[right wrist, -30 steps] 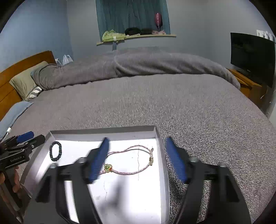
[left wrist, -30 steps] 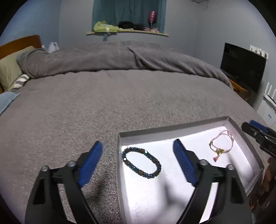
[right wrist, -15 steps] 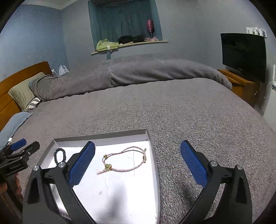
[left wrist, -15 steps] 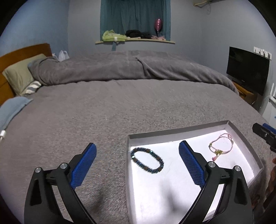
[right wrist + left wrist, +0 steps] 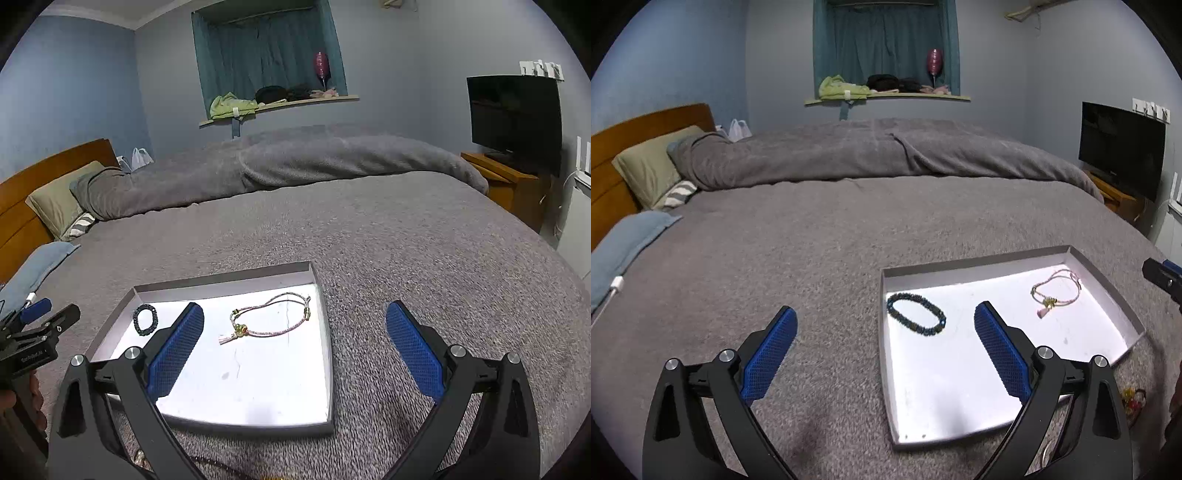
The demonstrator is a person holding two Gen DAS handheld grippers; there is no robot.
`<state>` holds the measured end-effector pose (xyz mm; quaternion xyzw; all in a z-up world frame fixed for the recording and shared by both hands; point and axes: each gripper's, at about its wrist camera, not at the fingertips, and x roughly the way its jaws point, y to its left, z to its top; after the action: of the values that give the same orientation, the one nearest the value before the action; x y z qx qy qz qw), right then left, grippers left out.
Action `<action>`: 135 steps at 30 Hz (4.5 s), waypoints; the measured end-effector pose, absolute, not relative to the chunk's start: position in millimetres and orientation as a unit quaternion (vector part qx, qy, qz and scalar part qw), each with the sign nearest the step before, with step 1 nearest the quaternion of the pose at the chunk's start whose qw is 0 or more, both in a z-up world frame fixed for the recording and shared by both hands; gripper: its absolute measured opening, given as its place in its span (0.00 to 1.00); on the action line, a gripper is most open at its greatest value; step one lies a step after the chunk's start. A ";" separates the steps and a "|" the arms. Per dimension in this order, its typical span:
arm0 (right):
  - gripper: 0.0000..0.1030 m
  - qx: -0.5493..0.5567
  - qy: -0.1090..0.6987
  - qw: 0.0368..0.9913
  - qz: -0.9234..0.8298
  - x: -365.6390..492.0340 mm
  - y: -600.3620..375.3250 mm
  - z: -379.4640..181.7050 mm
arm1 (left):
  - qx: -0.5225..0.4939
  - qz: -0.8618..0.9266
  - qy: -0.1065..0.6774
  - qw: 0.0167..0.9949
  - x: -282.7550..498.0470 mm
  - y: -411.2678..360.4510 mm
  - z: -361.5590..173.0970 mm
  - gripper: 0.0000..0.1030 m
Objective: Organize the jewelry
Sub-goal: 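Move both tools back over the remaining bracelet pile, then grasp the black bead bracelet with left tool while right tool grasps red-gold bracelet, then lower both bracelets into the tray and open both tools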
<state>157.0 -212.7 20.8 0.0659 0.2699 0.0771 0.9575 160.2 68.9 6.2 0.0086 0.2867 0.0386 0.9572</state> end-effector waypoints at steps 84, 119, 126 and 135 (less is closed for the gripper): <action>0.16 0.069 0.252 0.956 0.132 33.2 -237.9 -11.4 | 0.055 -0.118 0.350 0.928 16.8 37.8 -80.1 0.57; 0.16 0.038 0.207 0.971 0.116 22.9 -234.0 21.9 | 0.027 -0.106 0.230 0.967 12.7 43.2 1.9 0.15; 0.16 0.046 0.198 0.972 0.119 33.1 -237.5 46.3 | 0.015 -0.115 0.198 0.973 15.4 50.2 36.2 0.15; 0.16 0.039 0.168 0.977 0.122 53.4 -224.9 80.0 | -0.007 -0.138 0.186 0.973 53.2 40.8 70.2 0.15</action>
<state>53.4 -224.9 80.0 0.0392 0.1679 0.1216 0.9775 53.2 40.8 70.2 -0.0072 0.1859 -0.1383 0.9728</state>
